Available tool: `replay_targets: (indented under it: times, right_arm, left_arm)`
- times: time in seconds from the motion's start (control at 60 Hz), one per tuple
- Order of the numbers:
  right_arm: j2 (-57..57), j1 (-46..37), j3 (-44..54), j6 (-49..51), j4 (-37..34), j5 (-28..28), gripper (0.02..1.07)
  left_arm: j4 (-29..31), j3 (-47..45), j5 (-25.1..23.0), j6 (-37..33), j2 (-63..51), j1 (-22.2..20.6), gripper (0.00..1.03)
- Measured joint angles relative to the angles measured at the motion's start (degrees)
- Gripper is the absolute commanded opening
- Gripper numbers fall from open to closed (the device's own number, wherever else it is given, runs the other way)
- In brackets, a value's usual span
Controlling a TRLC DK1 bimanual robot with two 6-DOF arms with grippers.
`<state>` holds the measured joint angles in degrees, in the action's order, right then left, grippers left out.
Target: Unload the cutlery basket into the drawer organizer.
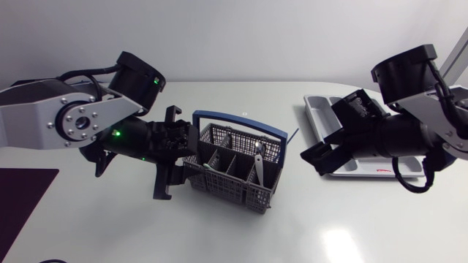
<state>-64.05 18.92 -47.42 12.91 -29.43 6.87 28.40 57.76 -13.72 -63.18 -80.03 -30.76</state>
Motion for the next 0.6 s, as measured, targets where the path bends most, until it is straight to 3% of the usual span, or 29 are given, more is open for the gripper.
replay_targets:
  times: [0.2,0.4,0.533,0.6]
  right_arm:
    - [4.5,5.6,2.6,-0.6,-0.8,-2.5,0.97]
    - [5.4,6.4,3.6,-0.9,-1.2,-2.7,0.97]
    - [5.8,6.5,4.6,-0.9,-1.2,-2.9,0.98]
    - [5.8,6.5,5.1,-0.9,-1.2,-3.0,0.98]
  left_arm:
    - [0.0,1.9,-0.7,-3.1,-3.9,0.7,0.33]
    - [0.0,4.3,-0.9,-4.6,-6.3,0.9,0.24]
    - [0.0,4.7,-0.9,-5.7,-7.1,1.0,0.10]
    - [0.0,4.7,-0.9,-6.1,-7.5,1.0,0.10]
